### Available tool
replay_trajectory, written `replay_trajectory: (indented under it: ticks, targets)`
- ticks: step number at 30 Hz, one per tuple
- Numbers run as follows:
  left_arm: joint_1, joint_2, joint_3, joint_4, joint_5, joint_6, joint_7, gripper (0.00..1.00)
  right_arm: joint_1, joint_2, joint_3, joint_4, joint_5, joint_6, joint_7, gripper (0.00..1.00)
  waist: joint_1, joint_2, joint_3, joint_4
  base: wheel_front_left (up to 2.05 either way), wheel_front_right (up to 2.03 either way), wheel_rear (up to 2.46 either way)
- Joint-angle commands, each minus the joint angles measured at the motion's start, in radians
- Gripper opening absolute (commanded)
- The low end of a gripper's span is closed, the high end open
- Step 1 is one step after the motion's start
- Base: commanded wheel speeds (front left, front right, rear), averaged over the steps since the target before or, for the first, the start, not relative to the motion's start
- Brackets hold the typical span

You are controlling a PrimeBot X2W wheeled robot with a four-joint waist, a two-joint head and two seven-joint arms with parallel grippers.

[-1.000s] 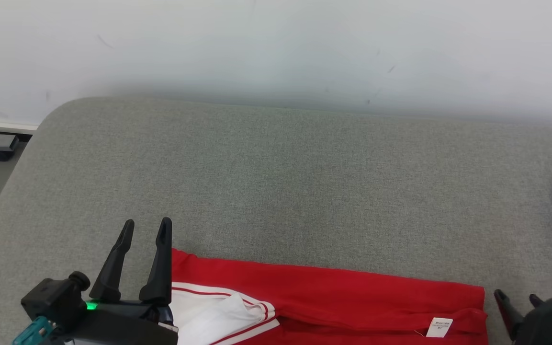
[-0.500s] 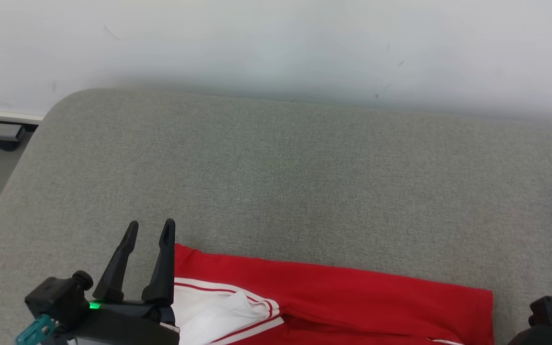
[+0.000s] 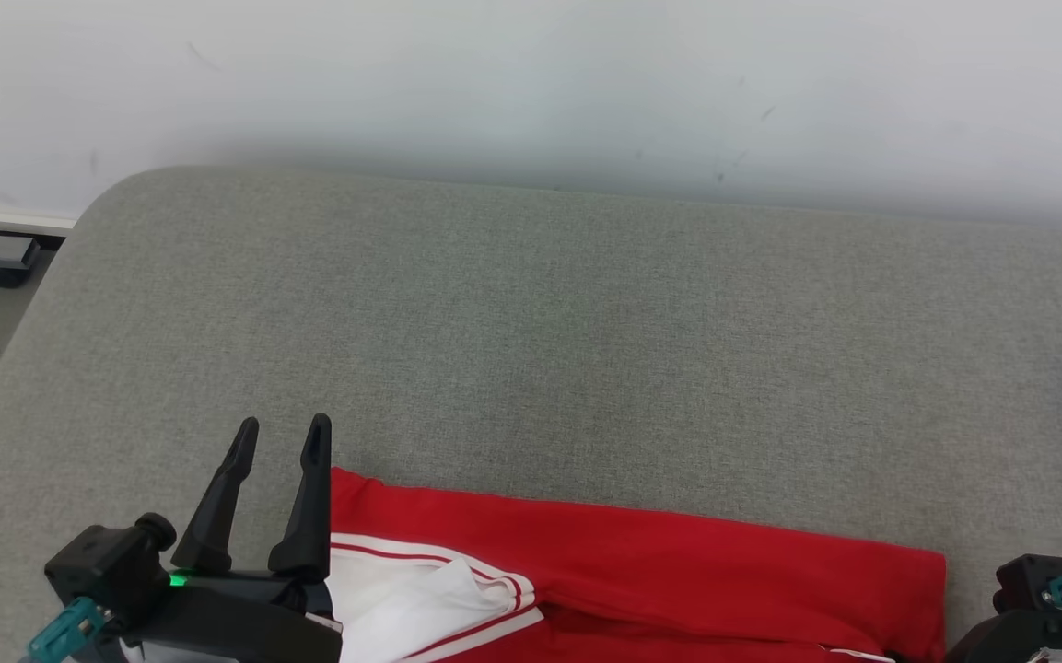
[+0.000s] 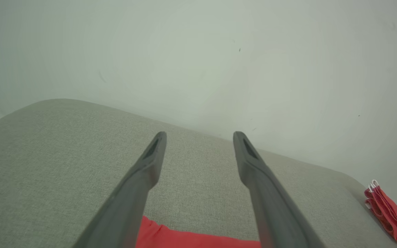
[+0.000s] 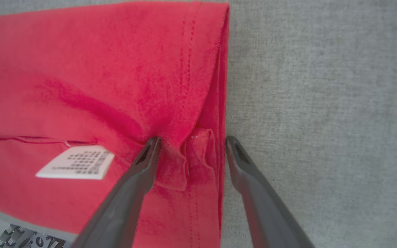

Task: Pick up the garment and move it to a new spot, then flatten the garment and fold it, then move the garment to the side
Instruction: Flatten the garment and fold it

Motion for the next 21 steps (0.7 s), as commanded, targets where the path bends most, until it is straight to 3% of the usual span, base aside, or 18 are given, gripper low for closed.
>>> replay_trajectory:
  ticks: [1,2,5,13,21]
  targets:
    - [-0.004,0.004,-0.002,-0.002,0.005,-0.001,0.005,1.00,-0.007,0.006,0.022,0.020,0.003,0.000,0.005,0.26,0.0000,0.0000,0.001,0.005,0.00,0.00,0.00]
    - [-0.004,0.004,-0.002,-0.002,0.005,-0.001,0.005,1.00,-0.007,0.006,0.022,0.020,0.003,0.000,0.005,0.26,0.0000,0.0000,0.001,0.005,0.00,0.00,0.00]
    - [0.001,0.003,-0.004,0.000,-0.002,-0.002,0.005,1.00,-0.009,0.006,0.032,0.027,0.006,0.000,0.010,0.00,0.0000,0.0000,0.002,0.012,0.00,0.00,0.00]
    - [0.007,0.004,-0.004,0.001,-0.012,-0.004,0.004,1.00,-0.021,0.004,0.019,0.018,-0.021,-0.001,0.007,0.00,0.0000,0.0000,0.001,0.025,0.00,0.00,0.00]
    - [0.014,0.007,-0.011,0.004,-0.019,-0.007,0.008,1.00,-0.038,0.000,-0.076,-0.017,-0.052,-0.001,0.022,0.00,0.0000,0.0000,-0.007,0.027,0.00,0.00,0.00]
